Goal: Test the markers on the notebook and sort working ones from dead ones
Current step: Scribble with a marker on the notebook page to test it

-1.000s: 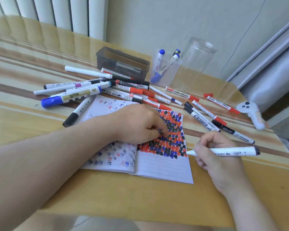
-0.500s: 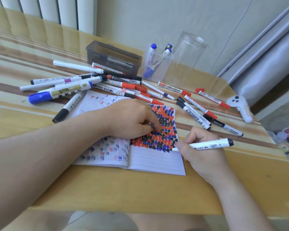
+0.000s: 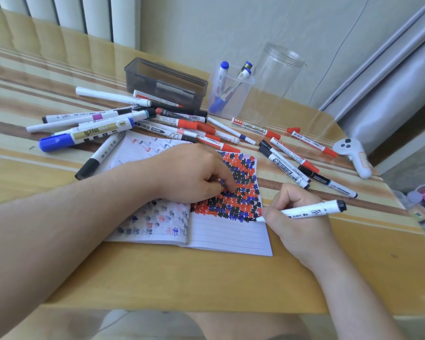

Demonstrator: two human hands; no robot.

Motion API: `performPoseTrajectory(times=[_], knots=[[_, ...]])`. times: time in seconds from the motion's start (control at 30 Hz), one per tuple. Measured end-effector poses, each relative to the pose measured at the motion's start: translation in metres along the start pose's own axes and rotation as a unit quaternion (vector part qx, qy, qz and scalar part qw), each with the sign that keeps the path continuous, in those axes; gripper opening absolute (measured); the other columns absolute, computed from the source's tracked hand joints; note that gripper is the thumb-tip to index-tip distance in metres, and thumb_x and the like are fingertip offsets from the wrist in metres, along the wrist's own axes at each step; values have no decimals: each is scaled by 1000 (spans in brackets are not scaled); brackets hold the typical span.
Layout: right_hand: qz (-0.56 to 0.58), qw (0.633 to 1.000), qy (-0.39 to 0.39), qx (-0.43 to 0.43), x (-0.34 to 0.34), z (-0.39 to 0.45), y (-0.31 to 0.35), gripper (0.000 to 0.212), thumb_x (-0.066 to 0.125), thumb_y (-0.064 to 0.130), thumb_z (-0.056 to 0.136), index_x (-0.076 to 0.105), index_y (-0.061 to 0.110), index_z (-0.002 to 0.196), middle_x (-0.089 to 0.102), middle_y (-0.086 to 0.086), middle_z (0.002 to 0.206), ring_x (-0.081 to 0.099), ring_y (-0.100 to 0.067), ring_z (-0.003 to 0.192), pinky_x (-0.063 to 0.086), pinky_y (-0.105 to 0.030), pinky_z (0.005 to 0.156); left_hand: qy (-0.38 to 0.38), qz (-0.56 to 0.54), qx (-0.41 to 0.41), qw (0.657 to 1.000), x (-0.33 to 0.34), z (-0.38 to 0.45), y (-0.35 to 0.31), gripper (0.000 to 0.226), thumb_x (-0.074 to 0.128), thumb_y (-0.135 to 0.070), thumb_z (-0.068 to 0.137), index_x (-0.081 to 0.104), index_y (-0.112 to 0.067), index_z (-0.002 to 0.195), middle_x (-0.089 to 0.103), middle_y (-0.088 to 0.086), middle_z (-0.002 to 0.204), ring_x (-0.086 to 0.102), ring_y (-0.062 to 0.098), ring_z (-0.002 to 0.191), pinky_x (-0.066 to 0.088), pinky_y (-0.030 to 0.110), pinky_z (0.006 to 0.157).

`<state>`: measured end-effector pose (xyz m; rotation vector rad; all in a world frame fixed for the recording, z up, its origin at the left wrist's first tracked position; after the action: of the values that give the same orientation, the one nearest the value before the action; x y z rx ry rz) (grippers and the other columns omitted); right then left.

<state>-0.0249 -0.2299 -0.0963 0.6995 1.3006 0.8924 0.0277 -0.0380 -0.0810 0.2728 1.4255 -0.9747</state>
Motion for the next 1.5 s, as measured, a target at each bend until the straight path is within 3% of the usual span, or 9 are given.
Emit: performPoseTrajectory(times=[0.13, 0.57, 0.7, 0.83, 0.97, 1.03, 1.2, 1.33, 1.5], knots=[[23, 1000, -1, -1, -1, 0, 0, 32, 77, 31, 73, 51, 14, 64, 52, -27, 64, 42, -26, 55, 35, -47, 49, 1, -1, 3, 1000, -1, 0, -1, 34, 54, -35, 89, 73, -48, 114, 59, -23, 97, 52, -3, 88, 43, 24, 77], [38, 999, 0, 6, -2, 0, -3, 32, 76, 27, 74, 49, 14, 64, 49, -29, 65, 40, -24, 55, 33, -41, 52, 15, -9, -18, 1000, -1, -2, -2, 39, 46, -38, 88, 73, -48, 115, 66, -19, 108, 53, -3, 95, 48, 29, 87], [30, 999, 13, 1, 2, 0, -3, 31, 74, 22, 74, 47, 13, 62, 46, -24, 64, 38, -21, 56, 32, -39, 54, 12, -28, -27, 999, -2, -4, -2, 45, 41, -24, 92, 70, -44, 120, 60, -15, 108, 52, 3, 100, 46, 31, 91], [147, 989, -8, -13, -7, 1, 2, 32, 82, 22, 67, 51, 23, 61, 43, -3, 57, 34, -13, 50, 31, -25, 49, -35, -67, -51, 996, -10, -5, 6, 64, 43, 6, 93, 54, -40, 136, 54, -6, 123, 56, 8, 106, 48, 36, 94], [270, 963, 2, -17, -13, 2, 5, 37, 94, 45, 65, 66, 25, 79, 51, 5, 61, 39, -10, 48, 30, -22, 47, -106, -163, -67, 979, -26, -6, 12, 43, 63, -11, 99, 42, -32, 131, 56, -5, 121, 66, 9, 106, 53, 41, 96], [301, 953, 21, -1, -12, 2, 3, 37, 87, 50, 70, 76, 20, 89, 56, -5, 64, 42, -17, 53, 30, -27, 50, -101, -198, -68, 973, -27, -6, 11, 43, 71, -16, 95, 46, -30, 127, 64, -11, 110, 69, 2, 98, 55, 34, 93], [344, 937, 65, 19, -8, 3, 4, 62, 70, 57, 68, 79, 9, 106, 66, -18, 77, 46, -24, 64, 36, -29, 54, -62, -108, -52, 991, -16, -7, 3, 36, 78, -31, 90, 66, -36, 123, 65, -28, 97, 58, -19, 90, 42, 1, 78], [313, 948, 55, 17, -8, 4, -3, 39, 44, 24, 83, 76, 13, 102, 66, -18, 73, 47, -23, 63, 35, -31, 55, -66, -100, -42, 992, -17, -5, 2, 35, 78, -33, 90, 68, -35, 124, 71, -21, 107, 62, -7, 94, 43, 0, 80], [304, 951, 51, 24, -5, 4, -3, 29, 41, 16, 81, 68, 19, 91, 68, -21, 74, 48, -25, 61, 36, -32, 54, -63, -78, -18, 995, -17, -5, -4, 32, 77, -32, 91, 70, -34, 122, 72, -21, 106, 62, -3, 94, 44, 4, 80]])
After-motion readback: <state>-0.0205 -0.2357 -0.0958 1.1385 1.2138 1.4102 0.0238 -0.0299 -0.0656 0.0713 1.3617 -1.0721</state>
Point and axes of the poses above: each hand's wrist, its own z-axis towards the middle knuckle, its own x-axis out of the palm, y = z × x, the point moved 8 cm from there along z, towards the middle knuckle
